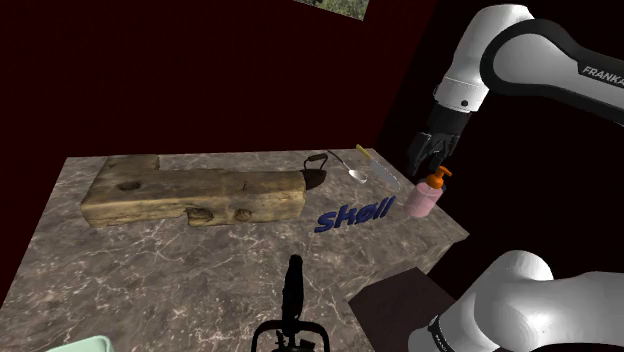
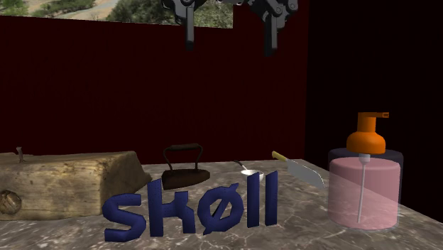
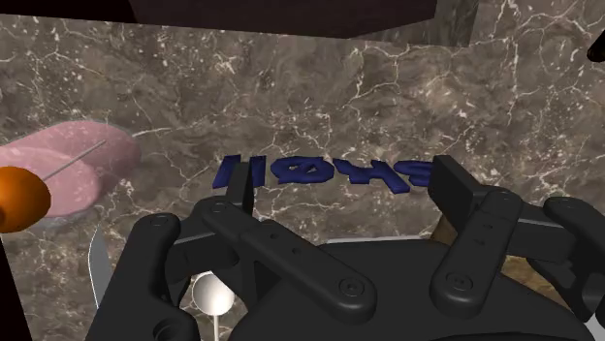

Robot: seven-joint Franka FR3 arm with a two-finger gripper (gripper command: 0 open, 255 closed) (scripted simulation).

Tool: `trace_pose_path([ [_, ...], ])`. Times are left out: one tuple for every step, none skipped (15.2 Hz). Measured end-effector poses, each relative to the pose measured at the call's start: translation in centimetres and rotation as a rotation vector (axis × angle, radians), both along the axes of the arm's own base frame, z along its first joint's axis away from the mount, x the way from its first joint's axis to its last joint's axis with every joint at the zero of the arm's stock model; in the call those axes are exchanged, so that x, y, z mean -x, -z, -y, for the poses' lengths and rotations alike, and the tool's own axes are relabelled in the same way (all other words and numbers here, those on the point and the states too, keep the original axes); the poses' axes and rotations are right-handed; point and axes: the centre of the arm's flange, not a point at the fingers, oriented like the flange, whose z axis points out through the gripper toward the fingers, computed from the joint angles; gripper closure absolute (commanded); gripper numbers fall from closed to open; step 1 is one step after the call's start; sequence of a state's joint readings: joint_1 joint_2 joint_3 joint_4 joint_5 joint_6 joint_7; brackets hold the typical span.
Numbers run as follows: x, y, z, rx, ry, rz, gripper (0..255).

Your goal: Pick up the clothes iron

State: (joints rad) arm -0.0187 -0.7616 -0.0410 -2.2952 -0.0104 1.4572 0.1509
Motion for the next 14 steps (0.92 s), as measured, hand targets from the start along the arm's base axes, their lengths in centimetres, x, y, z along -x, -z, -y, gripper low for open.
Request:
trace_pose_path([
  [0.0,0.0,0.0,0.000,0.000,0.000,0],
  [-0.5,0.2,-0.4,0.001,0.017,-0.001,0],
  [-1.0,0.6,-0.9,0.002,0.045,-0.002,0],
  [-2.1,1.0,-1.4,0.003,0.079,-0.003,0],
  [-3.0,1.4,-2.1,0.004,0.116,-0.005,0],
  [-4.2,2.0,-2.4,0.005,0.154,-0.007,0],
  [-5.1,2.5,-2.9,0.006,0.193,-0.008,0],
  [-6.5,2.8,-3.6,0.007,0.231,-0.009,0],
  [-7.6,3.2,-4.0,0.009,0.271,-0.011,0],
  [-8.7,3.8,-4.3,0.010,0.311,-0.013,0],
  [-10.0,4.3,-4.7,0.011,0.350,-0.014,0],
  [-11.0,4.7,-5.0,0.012,0.390,-0.015,0],
  [-12.1,5.2,-5.2,0.013,0.430,-0.017,0],
  [-13.2,5.7,-5.7,0.014,0.468,-0.018,0],
])
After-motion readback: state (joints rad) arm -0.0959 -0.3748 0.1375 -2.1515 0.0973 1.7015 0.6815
